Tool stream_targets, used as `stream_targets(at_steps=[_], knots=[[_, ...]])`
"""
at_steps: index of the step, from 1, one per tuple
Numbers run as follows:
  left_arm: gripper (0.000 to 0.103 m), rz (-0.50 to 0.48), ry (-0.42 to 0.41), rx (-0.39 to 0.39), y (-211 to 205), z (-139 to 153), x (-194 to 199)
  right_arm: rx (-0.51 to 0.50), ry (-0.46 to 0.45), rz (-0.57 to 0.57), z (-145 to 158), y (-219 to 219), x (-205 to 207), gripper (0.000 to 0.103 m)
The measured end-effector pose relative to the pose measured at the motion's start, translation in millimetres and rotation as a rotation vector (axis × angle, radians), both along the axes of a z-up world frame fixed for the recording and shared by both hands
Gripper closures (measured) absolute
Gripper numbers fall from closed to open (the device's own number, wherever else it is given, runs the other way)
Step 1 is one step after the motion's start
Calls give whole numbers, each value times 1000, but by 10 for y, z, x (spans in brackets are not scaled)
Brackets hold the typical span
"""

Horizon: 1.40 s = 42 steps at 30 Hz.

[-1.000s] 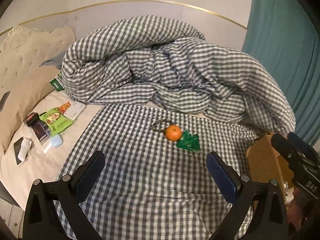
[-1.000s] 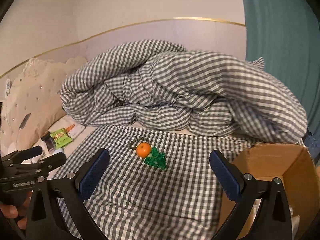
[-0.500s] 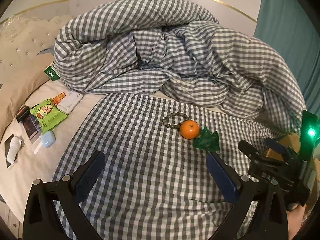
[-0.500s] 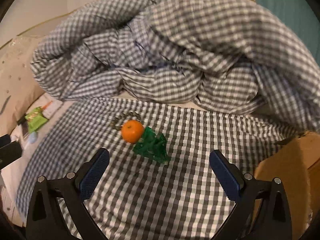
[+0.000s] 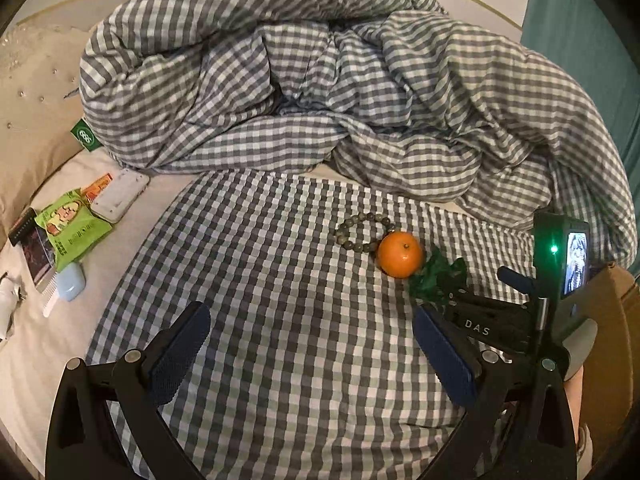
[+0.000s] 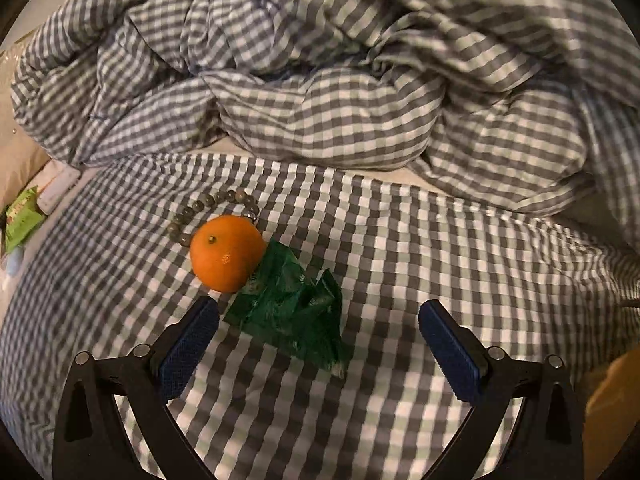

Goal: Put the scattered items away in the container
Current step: 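Lower the right tool onto the green packet and close on it, then lift the green packet with right tool while left tool grasps the orange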

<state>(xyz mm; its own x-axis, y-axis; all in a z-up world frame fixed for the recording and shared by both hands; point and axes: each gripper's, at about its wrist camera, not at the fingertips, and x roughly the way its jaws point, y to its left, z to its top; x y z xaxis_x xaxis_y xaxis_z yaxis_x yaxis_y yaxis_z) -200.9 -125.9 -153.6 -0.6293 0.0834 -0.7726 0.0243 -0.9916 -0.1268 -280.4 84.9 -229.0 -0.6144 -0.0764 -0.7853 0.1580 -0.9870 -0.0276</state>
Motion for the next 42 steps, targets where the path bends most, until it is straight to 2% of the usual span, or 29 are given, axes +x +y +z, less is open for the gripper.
stream_targets(at_steps=[4,7,9,11,15,17,18,20,33,42], knots=[[0,6,-23,9,-23,-124,-72,7,-16,22,-137,-76,-99,3],[0,7,-37,8,-18,-200,-111,50,-26,55,-235,-199,-152,3],[0,9,-43,7,-19,-228,-124,66,-47,78,-305,-265,-173,7],[0,11,-47,7,-28,-247,-126,63,-70,89,-375,-295,-174,31],[0,14,-48,5,-53,-253,-118,40,-61,80,-363,-253,-128,38],[0,15,-45,7,-58,-237,-107,9,-52,75,-307,-198,-105,55],[0,16,-44,7,-56,-231,-106,6,-56,76,-288,-185,-97,56],[0,14,-42,11,-47,-209,-96,0,-62,83,-248,-166,-77,69],[0,-17,3,-1,123,59,39,-59,-4,80,135,-48,175,70],[0,-56,20,-31,345,-132,-248,-73,61,50,425,138,308,70]])
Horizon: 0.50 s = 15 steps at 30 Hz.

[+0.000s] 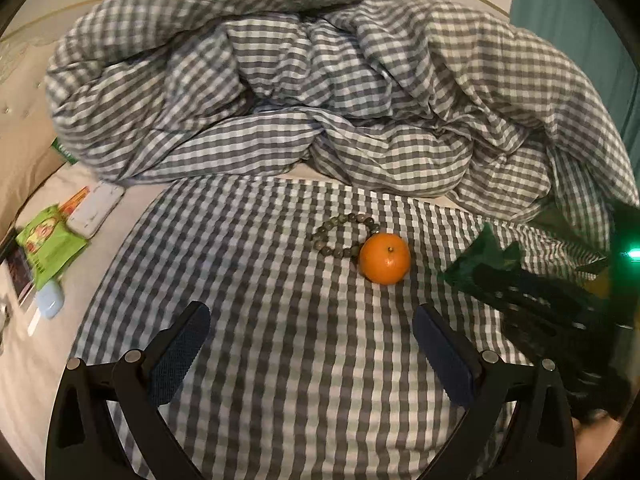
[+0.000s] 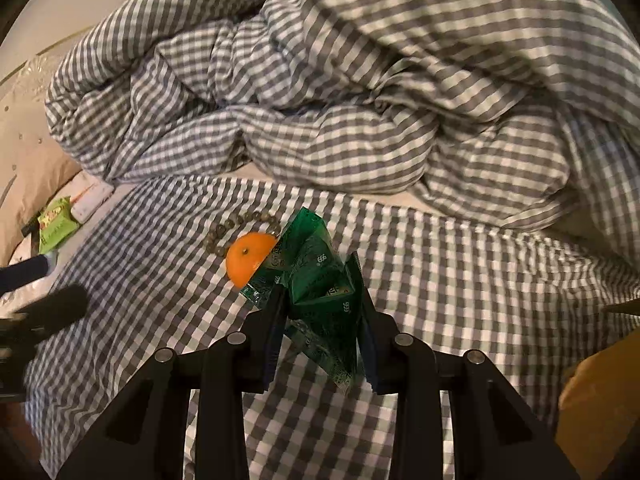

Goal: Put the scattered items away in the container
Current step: 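Lift the green packet with right tool while left tool grasps the orange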

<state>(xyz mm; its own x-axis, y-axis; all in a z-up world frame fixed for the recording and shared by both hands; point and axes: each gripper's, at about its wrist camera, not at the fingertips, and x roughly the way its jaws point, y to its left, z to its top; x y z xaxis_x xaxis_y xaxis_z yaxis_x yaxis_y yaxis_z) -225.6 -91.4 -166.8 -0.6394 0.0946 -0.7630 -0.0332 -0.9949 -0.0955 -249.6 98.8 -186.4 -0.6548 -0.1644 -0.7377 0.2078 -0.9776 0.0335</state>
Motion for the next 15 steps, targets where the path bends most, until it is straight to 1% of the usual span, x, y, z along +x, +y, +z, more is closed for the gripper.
stream_targets(at_steps=[8,11,15], knots=[[0,-61,-22,-23,409,-441,-596,-26,64,-52,211,220,55,70],[0,-81,-16,-14,547,-553,-741,-40,76,-68,263,303,66,70],[2,-98,-20,-58,764,-724,-940,-54,86,-81,309,370,77,70]])
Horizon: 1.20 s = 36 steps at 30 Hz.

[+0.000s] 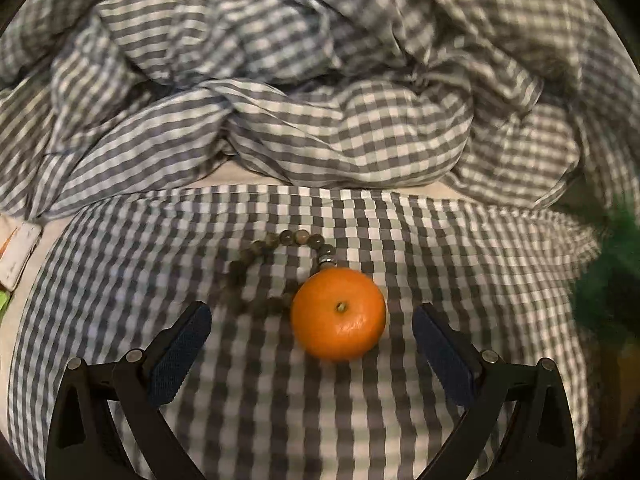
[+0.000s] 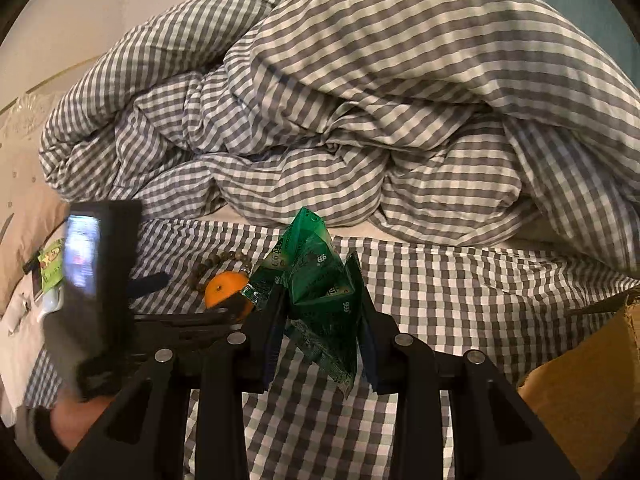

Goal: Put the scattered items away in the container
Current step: 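Lift the green packet with right tool while left tool grasps the orange, then carry orange and green packet to the box and release both inside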

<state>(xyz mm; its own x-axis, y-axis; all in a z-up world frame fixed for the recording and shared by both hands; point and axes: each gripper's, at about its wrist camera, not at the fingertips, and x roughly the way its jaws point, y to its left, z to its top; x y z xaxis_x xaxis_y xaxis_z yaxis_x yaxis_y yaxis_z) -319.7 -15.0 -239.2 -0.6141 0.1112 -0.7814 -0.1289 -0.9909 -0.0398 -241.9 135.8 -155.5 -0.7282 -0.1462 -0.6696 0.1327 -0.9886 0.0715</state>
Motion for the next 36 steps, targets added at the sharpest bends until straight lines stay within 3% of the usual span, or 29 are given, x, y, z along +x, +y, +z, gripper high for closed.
stream_targets(at_steps=[3,7,10,13,20,30,36], knots=[[14,2,-27,-8,68,-106,-114,-13,7,-9,26,40,12,70],[44,15,-64,-1,94,-218,-216,-25,13,-10,57,50,43,70],[45,16,-59,-23,129,-195,-197,-36,24,-7,103,49,86,70],[45,29,-78,12,74,-156,-160,-44,36,-5,184,43,154,70],[45,45,-41,21,28,166,96,-61,93,-4,534,42,442,70],[45,44,52,43,101,926,553,-54,223,-8,1253,148,1072,70],[45,40,123,45,246,1432,993,-40,274,-46,1536,397,1471,70]])
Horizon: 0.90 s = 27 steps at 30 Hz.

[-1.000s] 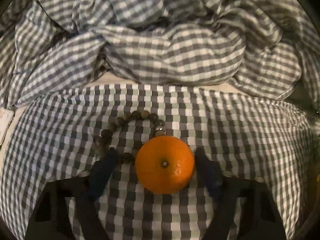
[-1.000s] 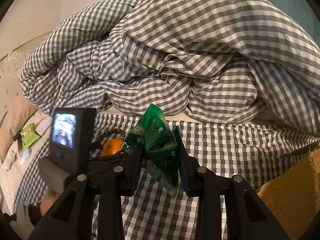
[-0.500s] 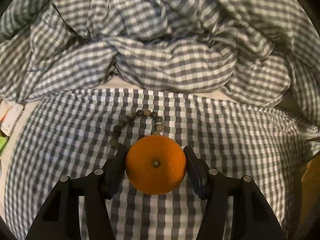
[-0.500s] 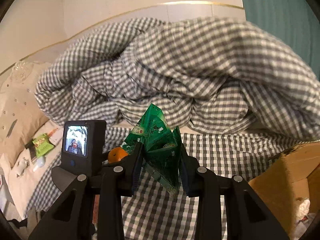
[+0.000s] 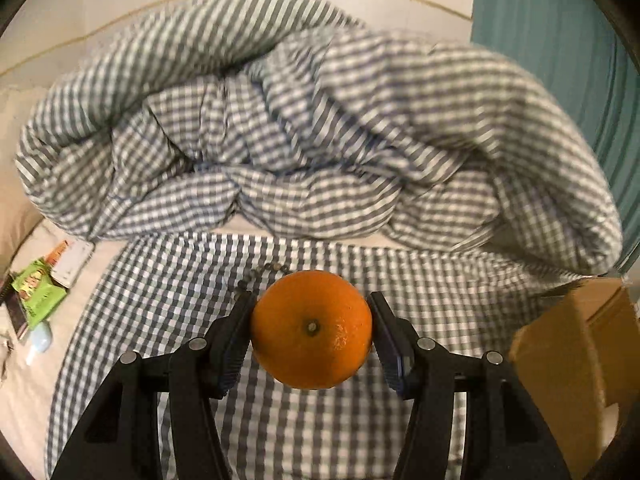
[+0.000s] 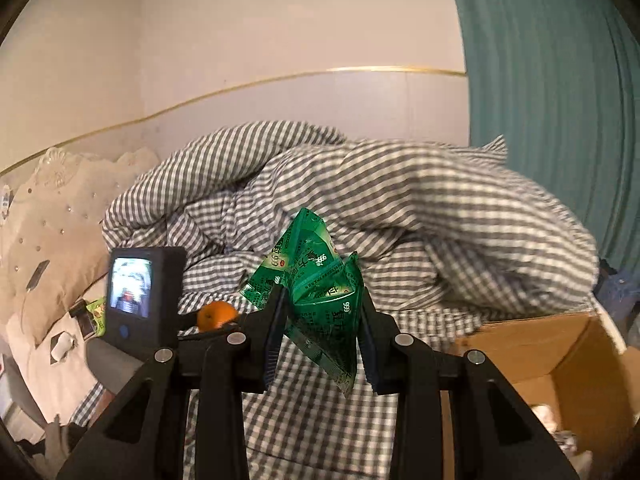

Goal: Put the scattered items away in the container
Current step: 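Carry orange and green packet to the box and release both inside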

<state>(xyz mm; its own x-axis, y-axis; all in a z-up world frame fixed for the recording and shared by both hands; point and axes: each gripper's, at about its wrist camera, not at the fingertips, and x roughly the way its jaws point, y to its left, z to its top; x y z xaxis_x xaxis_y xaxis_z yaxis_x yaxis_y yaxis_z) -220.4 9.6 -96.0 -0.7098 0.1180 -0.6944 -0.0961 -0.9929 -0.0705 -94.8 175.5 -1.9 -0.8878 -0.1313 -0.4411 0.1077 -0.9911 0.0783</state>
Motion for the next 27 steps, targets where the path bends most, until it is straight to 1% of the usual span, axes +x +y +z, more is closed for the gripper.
stream_targets(at_steps=[5,11,15,20,27], knots=[[45,-26,34,-1,163,345,382,8,30,-51,160,287,316,70],[45,-84,108,32,458,752,865,9,56,-121,266,705,684,70],[45,-134,159,63,715,1006,1141,14,56,-179,261,1035,877,70],[45,-187,199,105,1043,1217,1392,23,30,-252,207,1431,1079,70],[45,-264,230,101,1479,1390,1655,19,-20,-336,75,1913,1263,70]])
